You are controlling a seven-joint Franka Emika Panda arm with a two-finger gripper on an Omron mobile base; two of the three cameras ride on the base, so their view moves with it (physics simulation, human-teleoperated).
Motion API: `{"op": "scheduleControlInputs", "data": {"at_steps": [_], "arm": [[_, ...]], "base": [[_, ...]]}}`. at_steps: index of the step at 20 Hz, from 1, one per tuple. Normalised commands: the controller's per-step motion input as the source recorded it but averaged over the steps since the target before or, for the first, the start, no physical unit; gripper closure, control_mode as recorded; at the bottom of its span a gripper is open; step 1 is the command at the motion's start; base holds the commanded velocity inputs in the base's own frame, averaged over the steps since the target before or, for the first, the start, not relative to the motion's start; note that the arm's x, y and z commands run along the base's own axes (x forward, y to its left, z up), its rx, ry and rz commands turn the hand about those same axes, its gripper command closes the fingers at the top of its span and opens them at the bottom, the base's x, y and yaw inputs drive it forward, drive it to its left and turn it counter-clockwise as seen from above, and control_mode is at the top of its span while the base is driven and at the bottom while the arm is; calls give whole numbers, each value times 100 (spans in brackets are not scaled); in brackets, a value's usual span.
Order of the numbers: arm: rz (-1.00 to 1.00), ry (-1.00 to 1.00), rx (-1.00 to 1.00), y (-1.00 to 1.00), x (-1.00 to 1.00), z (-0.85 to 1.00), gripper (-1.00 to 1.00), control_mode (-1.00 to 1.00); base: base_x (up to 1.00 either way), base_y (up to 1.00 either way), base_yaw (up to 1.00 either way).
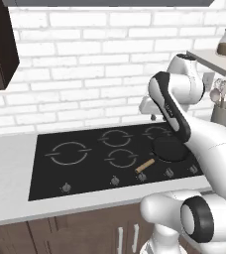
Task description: Pick the kettle from the counter and place it on a stove burner. Then turn the burner on.
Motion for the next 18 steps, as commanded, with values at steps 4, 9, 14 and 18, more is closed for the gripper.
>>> {"op": "scheduleControlInputs", "data": {"at_steps": [4, 9, 14, 18], "arm": [[-11, 2, 0, -21, 0, -5, -100, -100], [-23, 2, 0, -85, -3, -9, -100, -100], [-28, 3, 0, -100, -1, -26, -100, -100], [-31, 3, 0, -100, 0, -34, -100, -100]], "base": [[0, 0, 0], [0, 0, 0], [0, 0, 0], [0, 0, 0]]}}
